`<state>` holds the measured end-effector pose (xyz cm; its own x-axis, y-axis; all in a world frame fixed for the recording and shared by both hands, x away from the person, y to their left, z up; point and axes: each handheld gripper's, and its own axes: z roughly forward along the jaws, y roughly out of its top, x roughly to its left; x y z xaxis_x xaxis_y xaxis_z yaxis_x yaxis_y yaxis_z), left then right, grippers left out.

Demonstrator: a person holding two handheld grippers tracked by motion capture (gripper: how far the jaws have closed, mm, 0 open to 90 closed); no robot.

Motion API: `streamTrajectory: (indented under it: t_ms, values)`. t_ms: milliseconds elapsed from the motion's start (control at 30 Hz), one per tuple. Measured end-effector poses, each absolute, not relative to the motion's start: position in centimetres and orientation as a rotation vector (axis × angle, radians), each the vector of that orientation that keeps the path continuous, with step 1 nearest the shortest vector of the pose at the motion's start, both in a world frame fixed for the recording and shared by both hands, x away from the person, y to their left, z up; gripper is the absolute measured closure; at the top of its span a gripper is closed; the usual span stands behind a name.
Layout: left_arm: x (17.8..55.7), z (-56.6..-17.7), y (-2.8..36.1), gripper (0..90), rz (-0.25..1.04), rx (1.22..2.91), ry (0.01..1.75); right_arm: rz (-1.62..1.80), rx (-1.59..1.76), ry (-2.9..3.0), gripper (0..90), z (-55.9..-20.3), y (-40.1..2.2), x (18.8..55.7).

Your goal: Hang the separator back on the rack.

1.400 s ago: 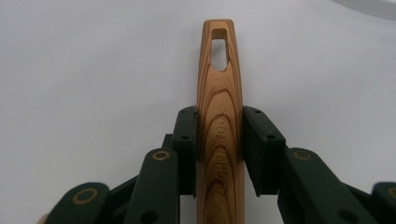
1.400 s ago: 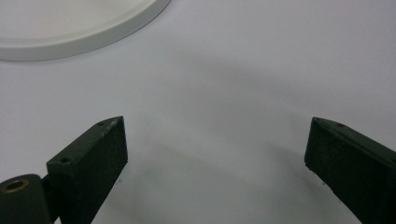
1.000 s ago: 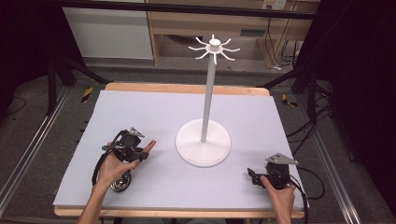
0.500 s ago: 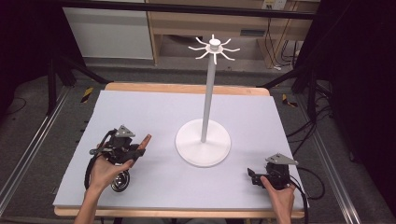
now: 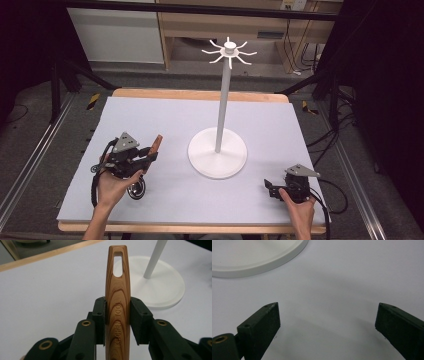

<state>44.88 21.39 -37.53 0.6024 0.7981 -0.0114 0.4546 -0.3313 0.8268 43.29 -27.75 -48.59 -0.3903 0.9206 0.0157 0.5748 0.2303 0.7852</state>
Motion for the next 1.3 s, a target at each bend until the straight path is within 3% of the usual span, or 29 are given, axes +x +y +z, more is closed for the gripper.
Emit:
streamTrajectory:
  t_ms: [767,1300]
  values:
    - [43.1,-35.1,21.3,67.7,0.593,1.767,0.924,1.05,1.372,1.999,5.9,-48.5,-27.8,43.3]
    - [43.3,-33.2,19.5,67.7,0.577,1.706,0.845,1.087,1.388,1.959,5.8,-48.1,-28.0,43.1]
